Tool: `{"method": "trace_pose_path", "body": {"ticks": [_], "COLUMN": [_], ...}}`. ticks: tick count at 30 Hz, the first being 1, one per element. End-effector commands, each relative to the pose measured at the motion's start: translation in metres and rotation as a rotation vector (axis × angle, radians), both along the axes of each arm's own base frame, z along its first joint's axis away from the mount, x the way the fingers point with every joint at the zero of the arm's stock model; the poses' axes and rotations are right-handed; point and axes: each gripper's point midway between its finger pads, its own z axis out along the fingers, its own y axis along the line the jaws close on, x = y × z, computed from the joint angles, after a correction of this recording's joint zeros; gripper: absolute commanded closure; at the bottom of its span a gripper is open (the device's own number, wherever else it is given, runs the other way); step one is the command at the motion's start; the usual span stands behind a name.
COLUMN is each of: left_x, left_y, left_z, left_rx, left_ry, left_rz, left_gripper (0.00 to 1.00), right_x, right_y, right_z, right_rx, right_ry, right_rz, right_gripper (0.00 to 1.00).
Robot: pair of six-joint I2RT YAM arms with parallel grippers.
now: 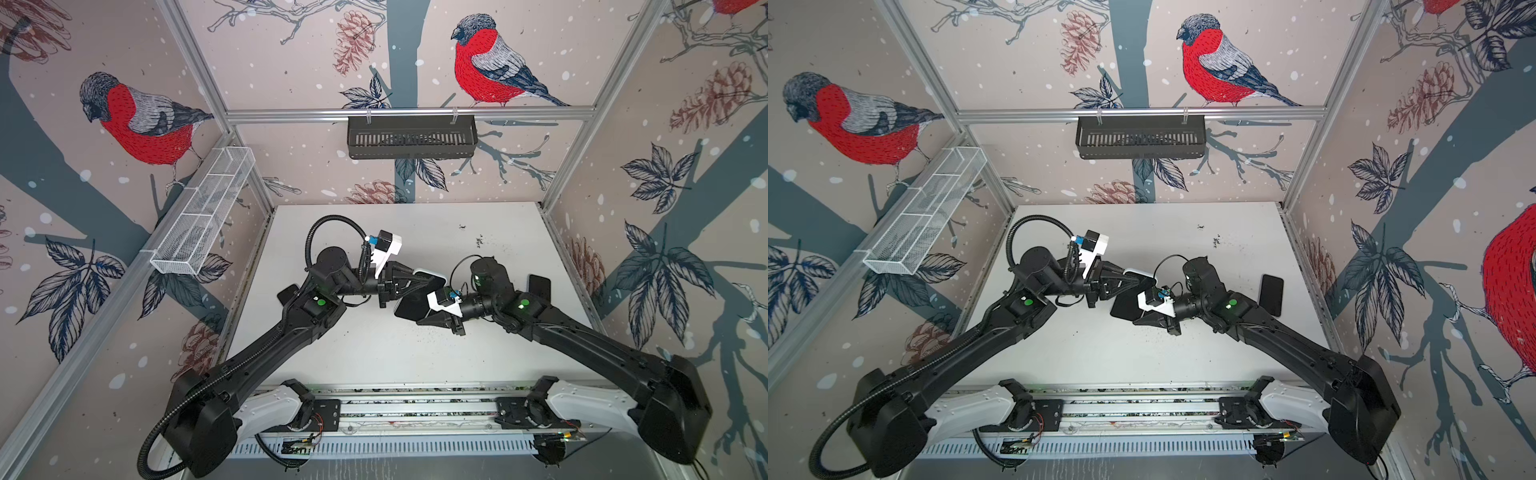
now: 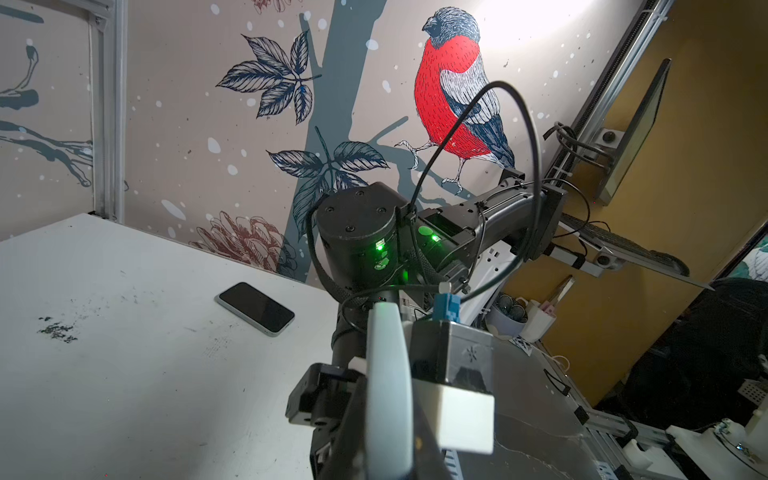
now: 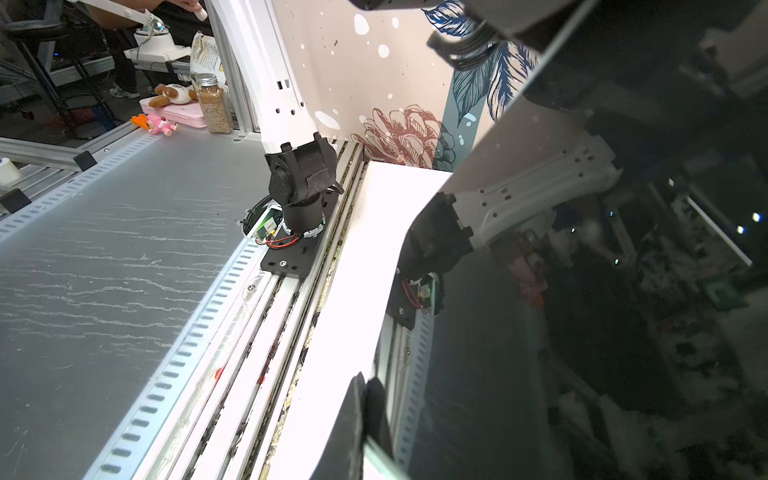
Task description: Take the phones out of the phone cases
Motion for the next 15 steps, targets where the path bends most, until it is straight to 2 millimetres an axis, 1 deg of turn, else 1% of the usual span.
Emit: {"method": "trace_pose_path", "body": {"ticks": [1, 7, 12, 15], "left_x": [0.027, 0.045, 0.053, 0.052], "left_y": [-0.004, -0.015, -0.020, -0.022], "left_z": [0.018, 0.003, -0.005, -0.007], "left_rx": [-0.050, 0.000, 0.020, 0.017], "left_ry": [0.046, 0.120, 0.168, 0.183], "left_rz": [0.129, 0.178, 0.185, 0.170], "left_gripper": [1.00, 1.00, 1.00, 1.00], "right_x": [0.000, 0.000, 0.003, 0.005], "right_y": [0.004, 0.005, 0.005, 0.004], "right_z": [-0.001, 0.004, 0.009, 0.013], "right_rx": [0.010, 0.033, 0.050, 0.068], "right_ry": [-0.092, -0.122, -0.148, -0.167], "right_rz": [0.018, 0.009, -0.011, -0.033], "right_gripper": [0.92, 0.92, 0.93, 0.94]}}
